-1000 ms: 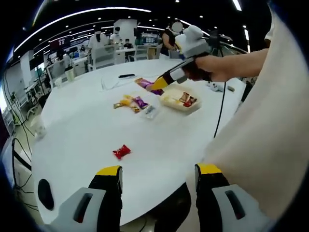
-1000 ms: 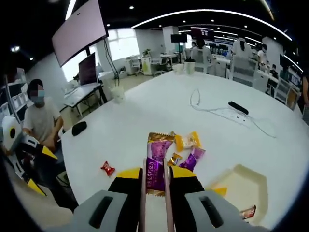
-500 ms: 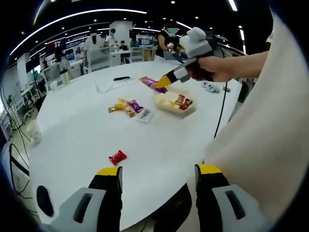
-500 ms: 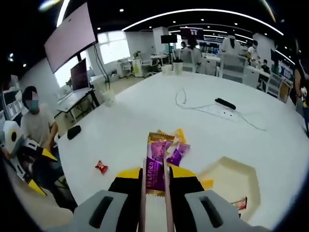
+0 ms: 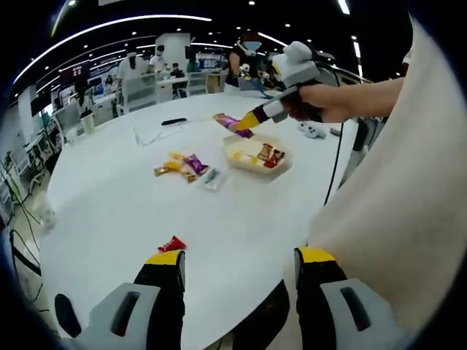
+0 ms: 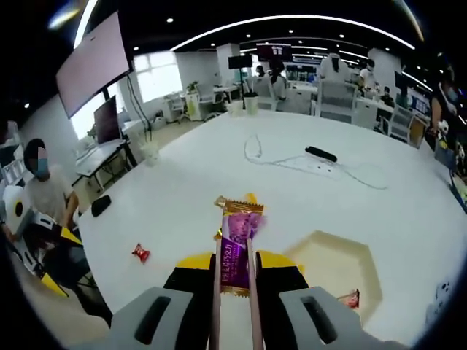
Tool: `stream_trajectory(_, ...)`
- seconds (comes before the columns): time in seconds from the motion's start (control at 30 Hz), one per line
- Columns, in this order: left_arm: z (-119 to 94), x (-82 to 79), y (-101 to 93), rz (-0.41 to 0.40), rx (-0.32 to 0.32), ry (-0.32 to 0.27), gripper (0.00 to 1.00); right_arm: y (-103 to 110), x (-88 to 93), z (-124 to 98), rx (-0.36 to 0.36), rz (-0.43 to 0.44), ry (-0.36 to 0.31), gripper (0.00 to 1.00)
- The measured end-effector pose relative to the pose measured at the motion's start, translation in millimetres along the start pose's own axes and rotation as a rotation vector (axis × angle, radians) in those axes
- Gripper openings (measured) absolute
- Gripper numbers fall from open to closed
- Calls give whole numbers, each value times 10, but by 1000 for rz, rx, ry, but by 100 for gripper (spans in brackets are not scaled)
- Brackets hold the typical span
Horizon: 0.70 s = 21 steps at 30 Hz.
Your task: Place the target food into the container with the food tongs after gripping and lifting it, then release it inside without dropping or visibly crushing the food.
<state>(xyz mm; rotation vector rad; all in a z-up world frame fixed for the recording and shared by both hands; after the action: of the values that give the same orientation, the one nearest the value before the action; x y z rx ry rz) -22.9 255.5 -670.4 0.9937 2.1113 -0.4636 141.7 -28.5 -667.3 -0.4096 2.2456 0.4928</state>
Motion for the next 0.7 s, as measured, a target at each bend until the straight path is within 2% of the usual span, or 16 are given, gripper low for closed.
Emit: stream_trajectory(0.7,112,-39,-61,16,21,-15,60,-278,30,-190,60,42,-27,21)
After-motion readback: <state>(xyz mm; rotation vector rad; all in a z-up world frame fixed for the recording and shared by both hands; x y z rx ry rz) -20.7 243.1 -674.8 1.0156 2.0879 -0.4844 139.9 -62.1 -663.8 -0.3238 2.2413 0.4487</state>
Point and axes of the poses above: the point that each gripper's makers call its tool centre point, and the gripper's own axes: z roughly forward along the fingers, y roughly to its left, x roughly out of its underside, the point moved 10 cm from there along -z, roughly backward along the fingers, and after that the axes turned 7 degrees about z, right-handed, at the moved point
